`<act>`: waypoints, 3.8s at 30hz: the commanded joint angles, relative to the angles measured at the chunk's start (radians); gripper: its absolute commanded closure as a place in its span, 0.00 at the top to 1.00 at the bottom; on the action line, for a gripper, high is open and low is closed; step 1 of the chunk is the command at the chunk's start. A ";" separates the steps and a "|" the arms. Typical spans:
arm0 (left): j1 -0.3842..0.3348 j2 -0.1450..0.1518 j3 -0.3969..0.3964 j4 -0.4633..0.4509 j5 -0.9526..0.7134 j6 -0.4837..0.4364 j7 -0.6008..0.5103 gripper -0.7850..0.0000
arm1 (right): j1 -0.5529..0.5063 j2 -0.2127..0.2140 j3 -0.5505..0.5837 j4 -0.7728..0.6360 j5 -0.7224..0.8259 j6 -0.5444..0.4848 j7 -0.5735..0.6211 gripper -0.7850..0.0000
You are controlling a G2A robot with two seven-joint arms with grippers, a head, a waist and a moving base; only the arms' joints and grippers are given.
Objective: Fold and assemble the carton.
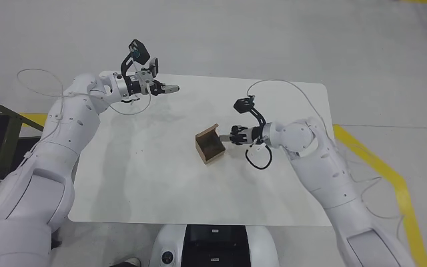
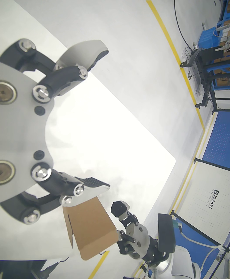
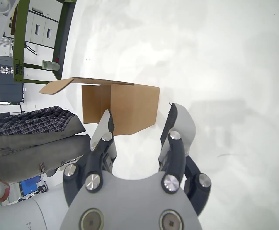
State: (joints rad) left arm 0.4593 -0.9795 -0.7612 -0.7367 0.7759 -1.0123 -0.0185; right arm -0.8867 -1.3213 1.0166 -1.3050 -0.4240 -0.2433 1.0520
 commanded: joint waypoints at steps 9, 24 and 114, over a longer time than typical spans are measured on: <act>0.000 0.000 0.000 0.000 0.000 0.000 0.000 1.00 | 0.021 -0.004 -0.046 0.031 -0.001 0.000 0.002 0.40; 0.000 0.000 0.000 0.000 0.000 0.000 0.000 1.00 | 0.063 -0.016 -0.129 0.051 -0.058 0.006 -0.001 0.05; 0.000 0.000 0.000 0.000 0.000 0.000 0.000 1.00 | -0.072 0.004 -0.330 -0.476 -0.568 0.202 0.048 0.65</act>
State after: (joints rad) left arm 0.4593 -0.9795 -0.7612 -0.7367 0.7759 -1.0123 -0.0185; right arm -0.9594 -1.3165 0.6859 -1.7838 -0.9911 -0.0405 1.0998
